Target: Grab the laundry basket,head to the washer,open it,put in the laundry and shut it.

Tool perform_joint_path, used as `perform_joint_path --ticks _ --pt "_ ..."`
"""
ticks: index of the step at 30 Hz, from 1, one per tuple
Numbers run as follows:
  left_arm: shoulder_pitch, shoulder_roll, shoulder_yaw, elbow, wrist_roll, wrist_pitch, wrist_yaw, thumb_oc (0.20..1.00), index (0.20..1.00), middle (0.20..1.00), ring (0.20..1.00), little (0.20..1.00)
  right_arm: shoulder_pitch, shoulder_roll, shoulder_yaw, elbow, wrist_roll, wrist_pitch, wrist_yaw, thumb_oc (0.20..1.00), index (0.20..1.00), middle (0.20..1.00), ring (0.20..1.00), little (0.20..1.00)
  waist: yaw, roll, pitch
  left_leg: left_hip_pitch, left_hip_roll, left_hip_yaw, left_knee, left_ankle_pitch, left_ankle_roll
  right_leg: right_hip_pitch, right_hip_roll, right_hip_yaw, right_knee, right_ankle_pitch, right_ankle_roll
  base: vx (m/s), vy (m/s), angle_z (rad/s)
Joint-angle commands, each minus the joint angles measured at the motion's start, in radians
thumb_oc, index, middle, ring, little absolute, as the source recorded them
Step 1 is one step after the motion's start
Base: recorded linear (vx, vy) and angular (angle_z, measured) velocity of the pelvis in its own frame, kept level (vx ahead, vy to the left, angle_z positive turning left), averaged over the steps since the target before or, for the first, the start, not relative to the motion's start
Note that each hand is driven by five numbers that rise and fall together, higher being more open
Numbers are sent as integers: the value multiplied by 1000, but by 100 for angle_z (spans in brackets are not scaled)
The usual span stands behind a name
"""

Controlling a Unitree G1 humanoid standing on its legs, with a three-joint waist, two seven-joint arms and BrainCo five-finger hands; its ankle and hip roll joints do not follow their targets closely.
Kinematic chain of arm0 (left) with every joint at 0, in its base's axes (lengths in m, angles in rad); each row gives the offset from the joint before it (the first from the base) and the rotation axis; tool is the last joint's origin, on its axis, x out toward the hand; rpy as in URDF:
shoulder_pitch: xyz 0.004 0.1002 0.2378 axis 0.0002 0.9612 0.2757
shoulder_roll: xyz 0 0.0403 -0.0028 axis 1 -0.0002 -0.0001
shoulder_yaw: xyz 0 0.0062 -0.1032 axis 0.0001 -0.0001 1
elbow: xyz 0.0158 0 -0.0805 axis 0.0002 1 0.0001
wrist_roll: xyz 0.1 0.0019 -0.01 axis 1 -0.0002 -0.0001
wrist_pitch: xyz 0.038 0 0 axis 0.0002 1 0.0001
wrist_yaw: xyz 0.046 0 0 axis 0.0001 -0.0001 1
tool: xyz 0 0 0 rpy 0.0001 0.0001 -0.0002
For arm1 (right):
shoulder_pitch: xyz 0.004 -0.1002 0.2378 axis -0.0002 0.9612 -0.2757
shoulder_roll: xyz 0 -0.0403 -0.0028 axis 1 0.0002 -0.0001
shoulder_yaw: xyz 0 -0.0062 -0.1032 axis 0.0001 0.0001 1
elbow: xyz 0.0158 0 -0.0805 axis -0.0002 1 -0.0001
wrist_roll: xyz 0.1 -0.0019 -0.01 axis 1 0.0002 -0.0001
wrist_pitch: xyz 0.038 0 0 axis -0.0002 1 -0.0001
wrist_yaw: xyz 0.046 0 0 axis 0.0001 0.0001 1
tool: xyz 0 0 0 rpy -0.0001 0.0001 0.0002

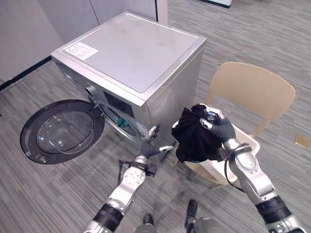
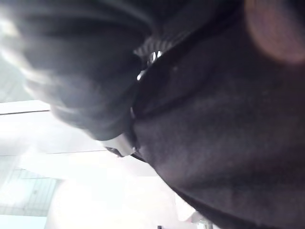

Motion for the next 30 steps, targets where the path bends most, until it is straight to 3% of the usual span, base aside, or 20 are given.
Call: perform_joint_path --ticks 1,7,8,9,10,11,12,13,14,18,25,26,29,30 --pt "-55 14 -76 -33 48 -55 7 1000 1000 1000 1000 1000 -111 70 88 -48 49 -86 8 200 200 200 200 200 9 -70 -114 -72 -63 -37 -33 9 29 73 -47 54 -25 -125 102 -54 161 34" --pt "-178 -38 -159 32 57 -51 56 1000 1000 1000 1000 1000 -156 152 189 -38 134 -86 15 200 200 200 200 200 1 -78 -128 -57 -81 -34 -33 -4 46 69 -59 90 5 -123 114 -23 85 3" --pt "-190 -44 -167 53 56 -46 64 570 570 570 570 570 -149 161 203 -32 155 -80 23 200 200 200 200 200 -7 -78 -126 -57 -82 -36 -33 -4 48 62 -56 113 25 -125 114 0 0 0" --pt "-190 -45 -167 54 56 -47 64 438 438 438 438 438 -150 161 203 -31 155 -81 23 200 200 200 200 200 -7 -78 -126 -57 -82 -35 -33 -5 48 60 -57 114 27 -126 114 -37 24 -4" --pt "-210 -42 -164 76 47 -46 81 200 200 200 200 200 -143 170 225 -17 175 -74 31 200 200 200 200 200 -27 -79 -121 -57 -85 -38 -33 -3 56 39 -35 199 55 -130 116 -40 22 -7" --pt "-213 -33 -159 79 47 -47 85 200 200 200 200 200 -138 173 231 -5 185 -69 36 366 366 366 366 366 -30 -80 -120 -57 -87 -35 -33 -3 60 33 -26 239 61 -133 116 -55 17 -6" --pt "-211 -24 -145 77 44 -49 90 200 200 200 200 200 -136 177 239 11 195 -64 39 834 834 834 834 834 -31 -79 -119 -57 -89 -33 -33 0 61 32 -22 260 56 -130 115 -28 3 -12" --pt "-211 -24 -144 76 44 -49 90 200 200 200 200 200 -136 177 239 11 195 -64 39 834 834 834 834 834 -31 -79 -119 -57 -89 -31 -33 -1 61 32 -22 261 56 -130 115 -16 -20 -20" --pt "-191 -10 -120 75 35 -52 93 200 200 200 200 200 -127 166 237 31 190 -63 38 1000 1000 1000 1000 1000 -27 -79 -126 -58 -91 -29 -33 4 61 42 -19 271 40 -128 110 15 -44 -22" --pt "-44 54 21 21 -3 -51 73 200 200 200 200 200 -35 59 133 12 33 -48 32 1000 1000 1000 1000 1000 -17 -72 -146 -54 -94 -41 -33 11 56 76 -21 249 2 -124 109 64 -63 -2" --pt "-18 59 40 16 -4 -49 67 200 200 200 200 200 -10 44 109 2 1 -41 29 1000 1000 1000 1000 1000 -19 -70 -149 -54 -94 -44 -33 12 55 80 -21 244 0 -124 110 25 -15 2" --pt "257 107 276 68 -12 -25 -16 200 200 200 200 200 279 -89 -118 66 -260 -11 47 1000 1000 1000 1000 1000 -20 -61 -147 -40 -96 -59 -33 12 54 101 -20 216 1 -138 104 151 -72 2" --pt "288 109 303 94 -12 -20 -25 200 200 200 200 200 311 -96 -133 107 -288 0 53 1000 1000 1000 1000 1000 -20 -61 -147 -40 -95 -62 -33 13 53 102 -20 212 2 -141 102 73 -51 19" --pt "360 96 408 257 7 19 -25 200 200 200 200 200 365 -108 -147 360 -390 40 73 1000 1000 1000 1000 1000 -3 -64 -128 -31 -92 -80 -33 16 52 106 -12 203 6 -157 94 53 -83 10"
